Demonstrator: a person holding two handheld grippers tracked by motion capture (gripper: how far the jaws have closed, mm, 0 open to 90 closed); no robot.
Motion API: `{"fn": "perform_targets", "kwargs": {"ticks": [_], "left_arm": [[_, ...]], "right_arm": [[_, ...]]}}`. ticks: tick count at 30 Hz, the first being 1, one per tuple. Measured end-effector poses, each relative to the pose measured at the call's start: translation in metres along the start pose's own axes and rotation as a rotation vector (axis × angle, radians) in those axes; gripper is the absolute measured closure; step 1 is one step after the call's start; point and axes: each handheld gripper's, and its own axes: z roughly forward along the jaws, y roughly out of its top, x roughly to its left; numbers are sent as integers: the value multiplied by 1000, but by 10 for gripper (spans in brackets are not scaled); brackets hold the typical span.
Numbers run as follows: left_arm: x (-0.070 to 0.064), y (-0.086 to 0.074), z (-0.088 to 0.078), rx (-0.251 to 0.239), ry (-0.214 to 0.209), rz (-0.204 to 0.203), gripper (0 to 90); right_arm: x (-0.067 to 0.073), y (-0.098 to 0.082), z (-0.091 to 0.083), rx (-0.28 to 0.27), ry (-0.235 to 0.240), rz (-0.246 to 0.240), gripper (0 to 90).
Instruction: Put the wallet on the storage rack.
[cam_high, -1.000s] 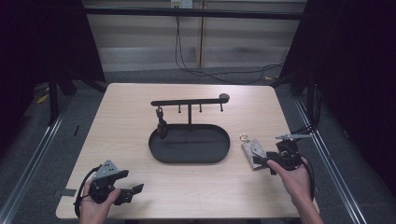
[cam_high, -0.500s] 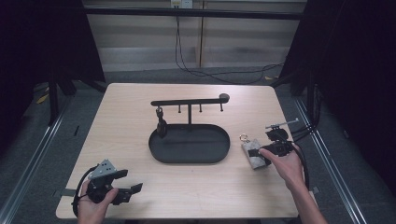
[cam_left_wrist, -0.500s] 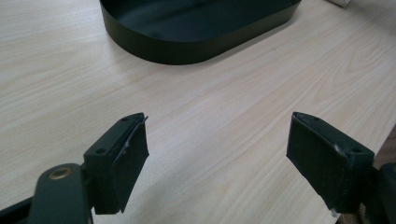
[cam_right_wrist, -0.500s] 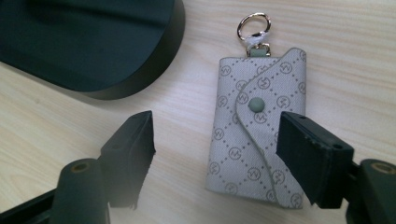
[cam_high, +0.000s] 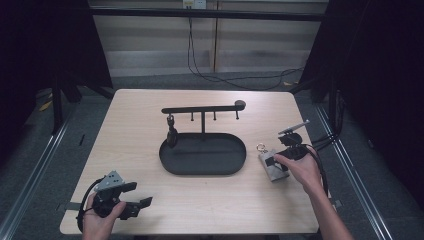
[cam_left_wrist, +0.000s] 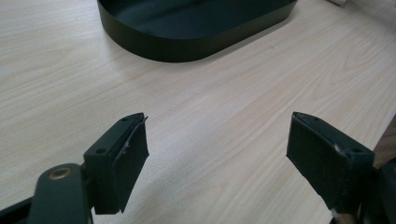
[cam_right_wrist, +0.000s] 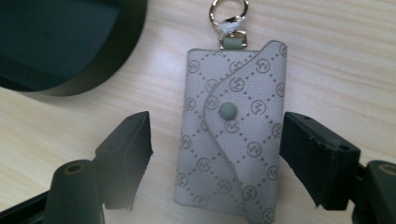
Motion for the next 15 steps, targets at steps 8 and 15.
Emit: {"fn": "perform_targets", "kwargs": {"ticks": [8,15], "left_arm": [[-2,1,-1,-19,-15,9,201],[-2,1,-1,-19,-21,10,198]], "right_arm": [[2,8,16,82,-62,-15,250],[3,11,26,130,-96,-17,263]]}}
